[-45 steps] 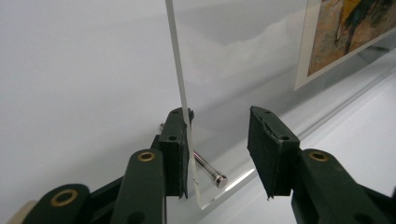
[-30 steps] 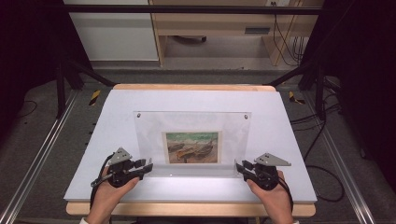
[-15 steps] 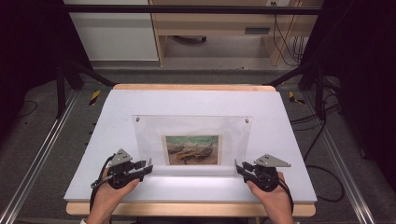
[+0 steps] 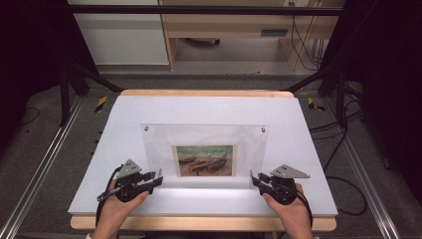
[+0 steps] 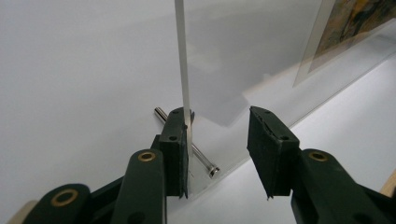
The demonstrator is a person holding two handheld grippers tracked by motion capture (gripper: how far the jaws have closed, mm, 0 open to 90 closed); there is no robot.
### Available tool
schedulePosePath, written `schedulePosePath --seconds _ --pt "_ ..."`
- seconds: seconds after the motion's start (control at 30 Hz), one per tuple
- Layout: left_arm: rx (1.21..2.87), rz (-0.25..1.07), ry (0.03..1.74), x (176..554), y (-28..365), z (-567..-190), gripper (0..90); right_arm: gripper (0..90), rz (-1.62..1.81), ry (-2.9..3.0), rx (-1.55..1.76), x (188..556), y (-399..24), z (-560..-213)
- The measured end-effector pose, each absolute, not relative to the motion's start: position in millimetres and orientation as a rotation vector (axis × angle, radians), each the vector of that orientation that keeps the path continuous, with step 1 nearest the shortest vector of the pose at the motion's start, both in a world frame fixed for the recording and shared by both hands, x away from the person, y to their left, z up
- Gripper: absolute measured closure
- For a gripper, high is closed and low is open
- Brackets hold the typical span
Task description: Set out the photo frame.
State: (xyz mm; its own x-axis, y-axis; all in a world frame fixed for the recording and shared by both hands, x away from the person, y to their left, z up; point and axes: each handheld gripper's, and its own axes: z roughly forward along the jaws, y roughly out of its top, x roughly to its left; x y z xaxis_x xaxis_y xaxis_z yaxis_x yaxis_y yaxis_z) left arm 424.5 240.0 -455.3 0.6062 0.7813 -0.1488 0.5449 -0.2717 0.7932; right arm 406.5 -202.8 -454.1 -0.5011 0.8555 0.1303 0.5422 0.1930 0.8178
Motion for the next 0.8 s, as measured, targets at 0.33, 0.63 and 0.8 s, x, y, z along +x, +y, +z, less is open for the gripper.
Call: schedulePosePath --seconds 0.33,0.63,0.8 --pt "1.969 0.347 1.056 423.1 238.6 -456.0 57.8 67.1 1.216 2.127 1.311 405.3 -202.6 -455.1" --pt "1.981 0.358 1.049 421.3 237.7 -457.0 57.6 65.6 1.205 2.137 1.308 403.6 -201.0 -456.1" --pt "1.979 0.358 1.048 421.4 237.7 -457.3 57.4 65.6 1.206 2.135 1.312 403.4 -200.9 -456.2"
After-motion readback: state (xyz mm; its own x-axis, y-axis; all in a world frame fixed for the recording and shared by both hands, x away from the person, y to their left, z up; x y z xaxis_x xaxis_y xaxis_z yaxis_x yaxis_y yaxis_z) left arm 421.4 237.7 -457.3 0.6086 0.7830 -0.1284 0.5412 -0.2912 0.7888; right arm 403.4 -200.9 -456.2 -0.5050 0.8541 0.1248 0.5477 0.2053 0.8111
